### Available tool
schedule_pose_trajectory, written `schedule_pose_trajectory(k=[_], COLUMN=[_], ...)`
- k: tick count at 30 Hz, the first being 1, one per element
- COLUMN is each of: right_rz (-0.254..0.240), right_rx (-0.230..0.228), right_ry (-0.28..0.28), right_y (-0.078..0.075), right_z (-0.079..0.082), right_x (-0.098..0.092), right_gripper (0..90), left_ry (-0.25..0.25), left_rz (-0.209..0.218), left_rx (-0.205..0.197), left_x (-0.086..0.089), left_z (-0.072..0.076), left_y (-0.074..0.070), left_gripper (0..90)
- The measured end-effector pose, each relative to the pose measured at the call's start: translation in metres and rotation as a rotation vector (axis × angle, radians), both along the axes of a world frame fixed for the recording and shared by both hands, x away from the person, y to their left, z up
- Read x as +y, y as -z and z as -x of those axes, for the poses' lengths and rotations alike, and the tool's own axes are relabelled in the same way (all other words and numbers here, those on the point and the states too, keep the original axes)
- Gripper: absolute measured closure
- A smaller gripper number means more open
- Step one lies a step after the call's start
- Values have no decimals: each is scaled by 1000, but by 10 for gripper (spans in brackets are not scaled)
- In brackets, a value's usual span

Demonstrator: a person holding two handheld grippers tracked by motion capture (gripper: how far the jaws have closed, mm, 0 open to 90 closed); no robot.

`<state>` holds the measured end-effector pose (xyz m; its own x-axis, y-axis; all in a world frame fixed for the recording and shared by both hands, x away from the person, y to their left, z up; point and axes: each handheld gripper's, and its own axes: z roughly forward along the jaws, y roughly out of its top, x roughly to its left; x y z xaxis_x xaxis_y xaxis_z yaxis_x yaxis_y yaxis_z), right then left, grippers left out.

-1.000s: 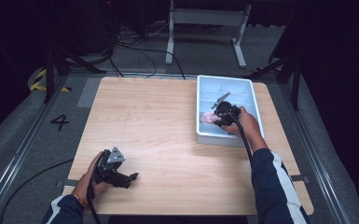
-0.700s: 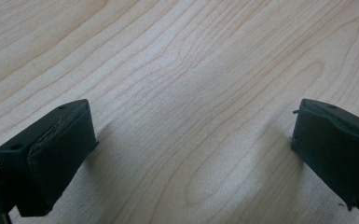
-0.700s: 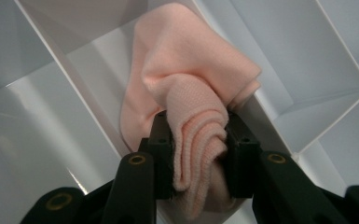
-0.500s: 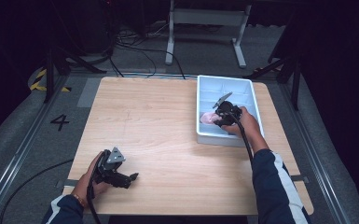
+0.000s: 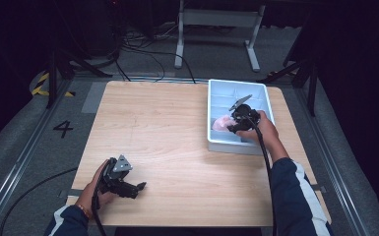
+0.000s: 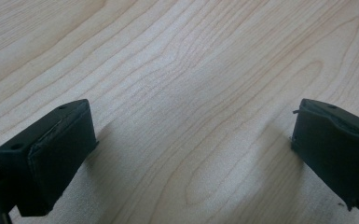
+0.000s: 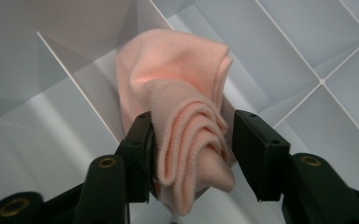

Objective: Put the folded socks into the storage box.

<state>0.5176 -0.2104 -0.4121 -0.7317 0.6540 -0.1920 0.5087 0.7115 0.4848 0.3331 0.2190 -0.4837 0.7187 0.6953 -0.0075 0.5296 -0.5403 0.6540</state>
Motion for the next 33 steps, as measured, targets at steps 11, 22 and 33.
schedule_pose_trajectory(k=[11,22,33], right_rz=[-65,-101,-122], right_rx=[-24,-68,-99], right_ry=[19,14,-16], right_y=[-8,-22,-32], right_z=[5,13,22], right_x=[-5,-6,-6], right_gripper=[379,379,380], left_ry=[1,-1,1], left_rz=[-2,0,-2], left_rx=[0,2,2], left_x=[0,0,0], left_z=[0,0,0], left_y=[0,0,0], left_gripper=[0,0,0])
